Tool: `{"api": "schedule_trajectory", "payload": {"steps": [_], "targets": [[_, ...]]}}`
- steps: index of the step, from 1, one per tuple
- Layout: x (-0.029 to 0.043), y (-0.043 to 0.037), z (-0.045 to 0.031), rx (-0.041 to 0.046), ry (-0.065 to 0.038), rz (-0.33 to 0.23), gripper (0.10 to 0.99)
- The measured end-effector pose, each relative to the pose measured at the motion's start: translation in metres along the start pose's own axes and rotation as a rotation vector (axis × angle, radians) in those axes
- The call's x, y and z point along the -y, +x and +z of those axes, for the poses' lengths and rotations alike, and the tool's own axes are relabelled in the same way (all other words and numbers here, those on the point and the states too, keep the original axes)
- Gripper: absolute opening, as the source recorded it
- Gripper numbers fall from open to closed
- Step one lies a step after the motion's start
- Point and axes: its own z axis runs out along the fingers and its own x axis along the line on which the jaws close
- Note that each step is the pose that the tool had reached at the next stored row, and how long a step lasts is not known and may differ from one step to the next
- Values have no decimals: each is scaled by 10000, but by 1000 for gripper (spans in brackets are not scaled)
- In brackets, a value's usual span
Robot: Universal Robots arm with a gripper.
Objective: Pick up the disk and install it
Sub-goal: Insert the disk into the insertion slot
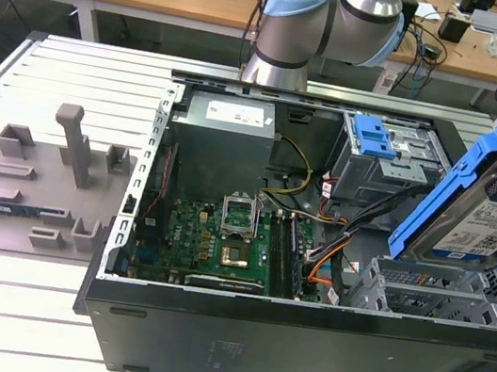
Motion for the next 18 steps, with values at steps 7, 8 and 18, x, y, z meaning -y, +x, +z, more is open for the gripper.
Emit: {"api": "schedule_trajectory", "payload": {"steps": [7, 8, 18], "targets": [[13, 2, 45, -1, 0, -13, 365], [13, 3, 50, -1, -1, -13, 365], [29, 7, 98, -1, 0, -13, 365]]}}
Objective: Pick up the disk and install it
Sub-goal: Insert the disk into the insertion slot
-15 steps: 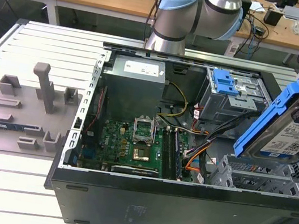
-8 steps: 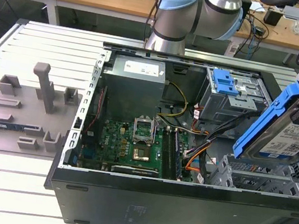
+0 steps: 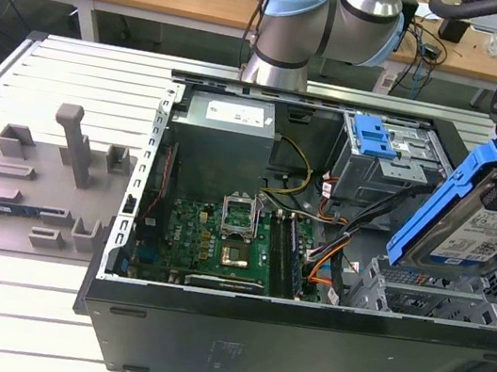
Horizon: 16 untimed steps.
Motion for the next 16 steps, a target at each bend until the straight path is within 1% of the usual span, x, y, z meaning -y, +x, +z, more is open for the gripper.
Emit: {"api": "schedule_trajectory", "payload": {"steps": [11, 16], "targets": [[9, 18, 65, 0, 0, 0, 365], [10, 40, 99, 2, 0, 0, 365]]}}
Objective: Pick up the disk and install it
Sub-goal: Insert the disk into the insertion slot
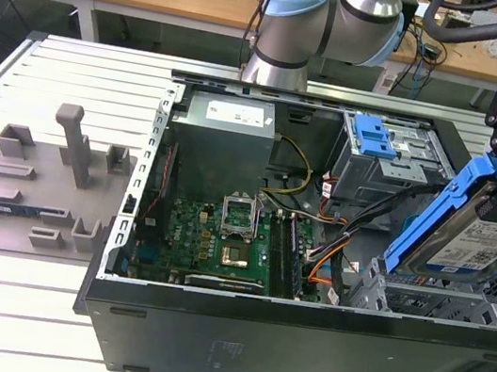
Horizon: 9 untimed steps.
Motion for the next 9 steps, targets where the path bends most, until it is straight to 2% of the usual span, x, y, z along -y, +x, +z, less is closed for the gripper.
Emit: {"api": "schedule_trajectory", "payload": {"steps": [9], "targets": [[2, 8, 114, 1, 0, 0, 365]]}}
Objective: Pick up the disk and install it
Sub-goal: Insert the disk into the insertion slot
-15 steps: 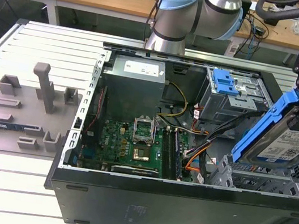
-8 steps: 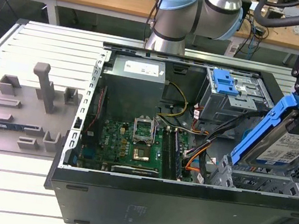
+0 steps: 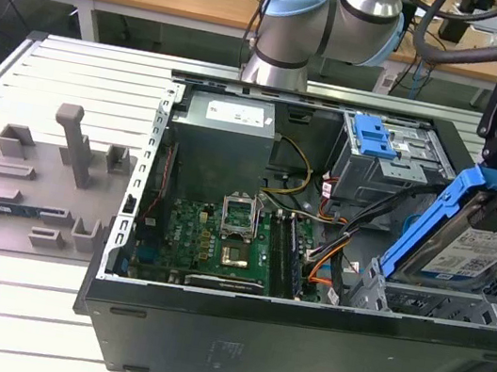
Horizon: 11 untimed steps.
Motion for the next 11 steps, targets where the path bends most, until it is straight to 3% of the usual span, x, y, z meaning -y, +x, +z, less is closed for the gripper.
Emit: {"api": "schedule_trajectory", "payload": {"steps": [11], "targets": [[3, 11, 192, -3, 0, 0, 365]]}}
